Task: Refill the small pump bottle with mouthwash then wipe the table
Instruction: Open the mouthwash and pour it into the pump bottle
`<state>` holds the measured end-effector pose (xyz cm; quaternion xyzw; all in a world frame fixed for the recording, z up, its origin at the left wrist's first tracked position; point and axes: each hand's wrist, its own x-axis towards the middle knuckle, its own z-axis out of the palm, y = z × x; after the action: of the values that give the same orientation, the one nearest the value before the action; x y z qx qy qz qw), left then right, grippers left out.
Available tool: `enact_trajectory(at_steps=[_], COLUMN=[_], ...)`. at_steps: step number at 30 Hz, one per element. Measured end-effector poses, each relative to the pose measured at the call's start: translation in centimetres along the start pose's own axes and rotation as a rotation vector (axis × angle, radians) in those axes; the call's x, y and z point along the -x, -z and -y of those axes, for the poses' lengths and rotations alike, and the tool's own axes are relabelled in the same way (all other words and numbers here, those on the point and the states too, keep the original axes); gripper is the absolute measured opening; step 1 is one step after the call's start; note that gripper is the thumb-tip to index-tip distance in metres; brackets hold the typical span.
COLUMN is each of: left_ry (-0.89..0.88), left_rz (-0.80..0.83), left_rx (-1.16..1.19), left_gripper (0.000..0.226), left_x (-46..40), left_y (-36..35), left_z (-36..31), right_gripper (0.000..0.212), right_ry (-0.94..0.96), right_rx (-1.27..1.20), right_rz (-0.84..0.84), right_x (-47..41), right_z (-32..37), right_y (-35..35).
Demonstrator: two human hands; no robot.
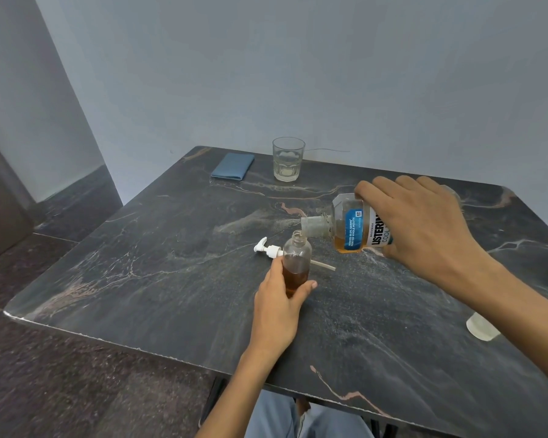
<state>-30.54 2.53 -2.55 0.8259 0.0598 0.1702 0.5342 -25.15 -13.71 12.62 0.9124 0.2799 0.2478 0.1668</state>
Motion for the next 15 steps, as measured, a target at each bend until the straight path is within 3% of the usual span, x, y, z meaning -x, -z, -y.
enact_trajectory(at_steps=[15], left_ry=[0.011], left_rz=[-0.005], left_rx=[-0.008], left_gripper=[0.044], left_x=[0.07], left_y=[0.01], left_z=[-0.22], right_gripper=[0.077], right_ry=[0.002], right_rx=[-0.006], right_rz=[0.013], right_x=[0.06], right_z=[0.04], right_y=[0.12])
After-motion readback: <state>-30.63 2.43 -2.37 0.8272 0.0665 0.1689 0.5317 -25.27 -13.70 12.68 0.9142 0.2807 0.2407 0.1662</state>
